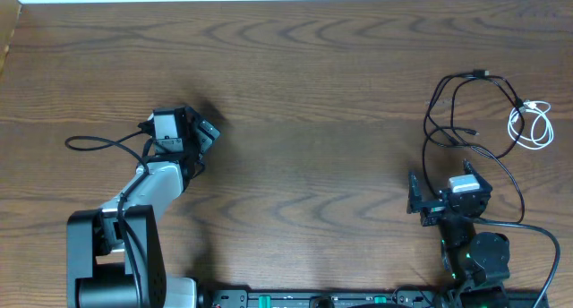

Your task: Untangle cables

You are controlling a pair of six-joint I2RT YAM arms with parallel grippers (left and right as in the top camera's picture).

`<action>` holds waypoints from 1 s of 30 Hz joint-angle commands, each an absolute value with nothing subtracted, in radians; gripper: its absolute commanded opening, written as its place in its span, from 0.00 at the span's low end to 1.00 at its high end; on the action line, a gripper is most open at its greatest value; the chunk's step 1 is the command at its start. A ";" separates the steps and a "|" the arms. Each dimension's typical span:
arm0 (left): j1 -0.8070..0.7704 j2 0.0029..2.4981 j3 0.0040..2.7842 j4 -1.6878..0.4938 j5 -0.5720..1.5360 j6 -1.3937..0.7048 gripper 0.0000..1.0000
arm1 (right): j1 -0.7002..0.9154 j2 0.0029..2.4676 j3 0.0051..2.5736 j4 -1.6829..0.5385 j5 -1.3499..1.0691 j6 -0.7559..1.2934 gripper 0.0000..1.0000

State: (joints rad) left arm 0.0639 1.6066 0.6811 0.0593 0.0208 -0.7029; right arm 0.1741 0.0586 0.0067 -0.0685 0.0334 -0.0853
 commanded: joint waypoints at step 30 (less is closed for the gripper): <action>0.066 1.663 0.690 0.046 0.008 -0.705 0.98 | 0.177 0.061 0.006 -0.074 0.027 -0.098 0.99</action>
State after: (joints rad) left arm 0.0639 1.6325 0.7002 0.0681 0.0090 -0.7025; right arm 0.1741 0.0586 0.0067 -0.0685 0.0334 -0.0853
